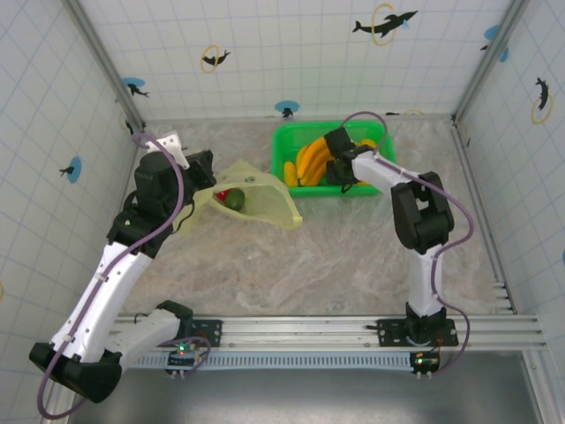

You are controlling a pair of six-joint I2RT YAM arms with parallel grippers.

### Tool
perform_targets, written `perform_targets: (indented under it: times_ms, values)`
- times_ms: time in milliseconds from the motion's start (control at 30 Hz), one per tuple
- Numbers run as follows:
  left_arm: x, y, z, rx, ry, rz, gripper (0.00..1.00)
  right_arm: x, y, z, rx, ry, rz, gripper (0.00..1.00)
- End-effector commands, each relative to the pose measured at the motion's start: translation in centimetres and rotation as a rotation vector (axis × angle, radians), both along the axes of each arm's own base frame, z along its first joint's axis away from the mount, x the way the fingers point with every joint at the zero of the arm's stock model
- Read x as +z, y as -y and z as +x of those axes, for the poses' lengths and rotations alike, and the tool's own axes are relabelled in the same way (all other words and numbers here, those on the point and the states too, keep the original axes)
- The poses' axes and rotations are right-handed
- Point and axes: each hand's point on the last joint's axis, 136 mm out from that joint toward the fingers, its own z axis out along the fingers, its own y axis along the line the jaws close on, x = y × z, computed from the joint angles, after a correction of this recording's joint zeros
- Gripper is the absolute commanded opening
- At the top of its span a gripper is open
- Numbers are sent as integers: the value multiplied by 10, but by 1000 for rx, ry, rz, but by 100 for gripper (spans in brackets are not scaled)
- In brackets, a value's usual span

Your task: Place the fake fruits into the plastic bag and tie a complex knot

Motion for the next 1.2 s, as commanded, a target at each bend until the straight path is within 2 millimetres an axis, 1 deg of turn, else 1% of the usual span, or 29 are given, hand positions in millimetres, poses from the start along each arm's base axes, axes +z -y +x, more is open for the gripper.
perform_targets:
  times_ms: [0,100,300,333,400,467,567,667,767,900,1000,1100,1167]
  values:
    - [2,-1,1,3,17,21,1,47,-2,8,-12,130,55,44]
    - [4,0,1,1,18,20,1,64,2,4,-14,157,79,43]
    - [7,0,2,1,20,21,1,93,4,-8,1,192,159,42]
    - [7,1,2,-2,19,17,1,97,8,-10,-3,204,151,43]
    - [8,3,3,-10,16,8,1,97,17,-9,-29,211,160,45]
    - [7,6,4,-19,9,2,0,86,28,-7,-110,168,204,47]
    - [6,7,5,-22,5,-2,1,64,28,-4,-212,93,316,48]
    - [6,8,5,-24,4,-3,1,46,32,3,-299,69,329,47]
    - [5,7,5,-22,4,0,1,30,28,14,-317,53,360,48]
    - [4,7,6,-19,3,5,1,10,28,28,-340,14,320,52]
    - [4,5,6,-11,4,15,2,-3,25,37,-339,3,304,57]
    - [2,4,6,-10,2,17,2,-20,23,44,-325,-19,261,69]
    - [-1,5,6,-11,-2,21,2,-33,24,43,-321,-40,220,69]
